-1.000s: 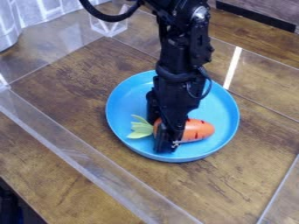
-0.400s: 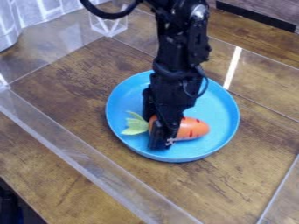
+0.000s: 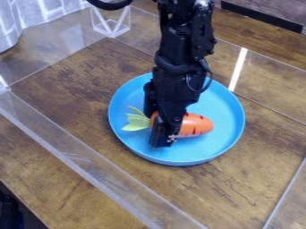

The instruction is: Remove the carrot from inside the blue tray and put it on the table

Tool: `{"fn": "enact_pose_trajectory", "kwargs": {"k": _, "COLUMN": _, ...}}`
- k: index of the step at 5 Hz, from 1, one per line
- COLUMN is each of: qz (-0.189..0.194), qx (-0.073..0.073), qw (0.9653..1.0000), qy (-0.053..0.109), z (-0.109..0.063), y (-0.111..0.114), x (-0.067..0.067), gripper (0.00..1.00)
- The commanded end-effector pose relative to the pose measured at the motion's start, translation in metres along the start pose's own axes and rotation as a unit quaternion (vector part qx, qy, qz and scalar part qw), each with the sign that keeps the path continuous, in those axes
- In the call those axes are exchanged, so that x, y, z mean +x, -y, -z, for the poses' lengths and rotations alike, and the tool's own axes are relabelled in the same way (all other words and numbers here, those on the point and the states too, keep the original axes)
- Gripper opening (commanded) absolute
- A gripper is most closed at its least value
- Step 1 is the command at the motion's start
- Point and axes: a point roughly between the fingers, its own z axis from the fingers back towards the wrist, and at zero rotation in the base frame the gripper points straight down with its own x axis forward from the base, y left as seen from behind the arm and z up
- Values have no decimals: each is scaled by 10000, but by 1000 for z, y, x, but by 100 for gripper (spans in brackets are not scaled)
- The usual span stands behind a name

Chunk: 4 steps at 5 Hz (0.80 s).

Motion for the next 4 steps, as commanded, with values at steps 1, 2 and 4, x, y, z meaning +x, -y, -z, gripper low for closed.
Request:
{"fn": "enact_pose_trajectory", "kwargs": {"k": 1, "qz": -2, "qx": 345, "qw": 9982, "qy": 481, "z": -36, "y": -9, "x": 8, "gripper": 0}}
{"fn": "enact_pose_trajectory", "kwargs": {"k": 2, "qz": 26, "qx": 394, "qw": 9979, "qy": 511, "z": -41, "y": -10, "x": 7, "gripper": 0}}
{"fn": "enact_pose_trajectory", "kwargs": {"k": 4, "qz": 76, "qx": 445, "qw": 9974, "qy": 563, "z": -50, "y": -11, "x": 6, "gripper": 0}}
